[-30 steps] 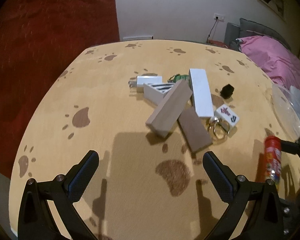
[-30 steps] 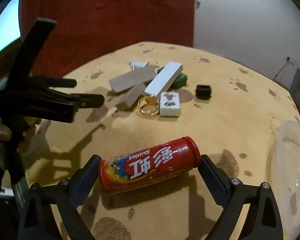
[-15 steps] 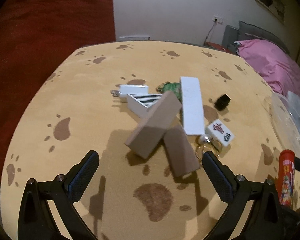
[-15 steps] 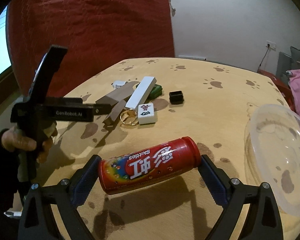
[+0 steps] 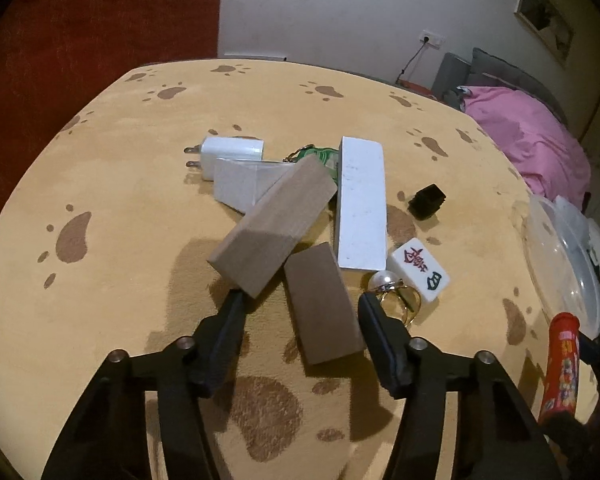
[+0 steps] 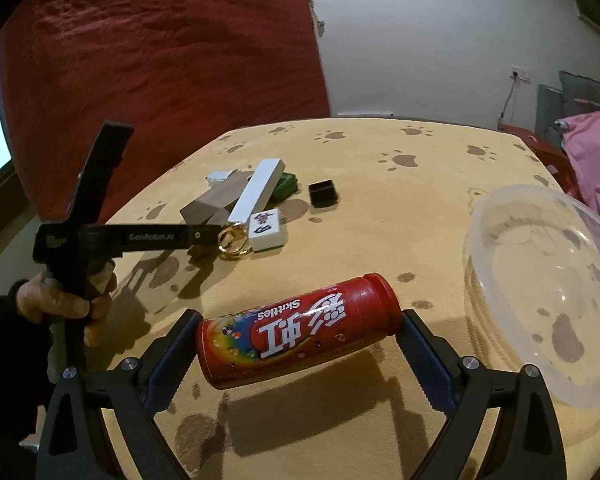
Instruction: Organize rigid objects
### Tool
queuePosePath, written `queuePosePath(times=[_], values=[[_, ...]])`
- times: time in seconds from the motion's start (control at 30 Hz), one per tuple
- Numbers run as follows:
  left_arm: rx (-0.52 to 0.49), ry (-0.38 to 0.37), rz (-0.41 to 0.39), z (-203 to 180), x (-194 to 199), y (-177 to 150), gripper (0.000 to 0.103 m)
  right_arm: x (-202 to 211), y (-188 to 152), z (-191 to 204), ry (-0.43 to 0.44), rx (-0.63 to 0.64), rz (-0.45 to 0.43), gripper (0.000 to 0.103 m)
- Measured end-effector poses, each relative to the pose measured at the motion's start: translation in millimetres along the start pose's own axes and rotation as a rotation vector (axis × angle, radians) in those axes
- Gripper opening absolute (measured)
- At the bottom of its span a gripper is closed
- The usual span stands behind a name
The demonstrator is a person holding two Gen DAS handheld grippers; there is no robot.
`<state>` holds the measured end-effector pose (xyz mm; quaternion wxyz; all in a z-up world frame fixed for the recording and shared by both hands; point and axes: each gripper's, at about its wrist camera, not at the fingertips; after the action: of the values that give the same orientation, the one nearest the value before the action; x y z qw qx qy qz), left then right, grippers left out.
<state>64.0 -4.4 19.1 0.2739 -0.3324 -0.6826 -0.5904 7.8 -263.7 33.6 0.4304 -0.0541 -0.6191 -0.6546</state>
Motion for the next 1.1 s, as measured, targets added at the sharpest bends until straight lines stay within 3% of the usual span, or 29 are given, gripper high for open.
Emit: queuePosePath(times=[0.43,0.63,1.1], values=[[-0.046,0.069,-0.008,-2.1,5.8,-10.3,0.047,10.0,0.4,-13.6,-0.034,-0.042,-0.038,0.098],[-0.074,0.059,-0.011,-13.2,5.1,-10.0,0.029,17.9,0.4,-22.7,-0.065,-0.066,-0.061,0.098],[-0.035,0.079,-0.092,-15.6,36.8,-17.7,0.028,40.7,1.8,-62.1,-0.179,-0.176,-0.127,0.098]])
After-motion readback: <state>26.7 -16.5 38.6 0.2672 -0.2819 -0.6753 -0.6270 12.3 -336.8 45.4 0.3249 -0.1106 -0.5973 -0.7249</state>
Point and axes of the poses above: each gripper's, at about its wrist camera, not at the fingertips, and x roughly against the way its jaws point, z to its left, y to its top, and after that the axes turned 2 degrees about -x, right-handed
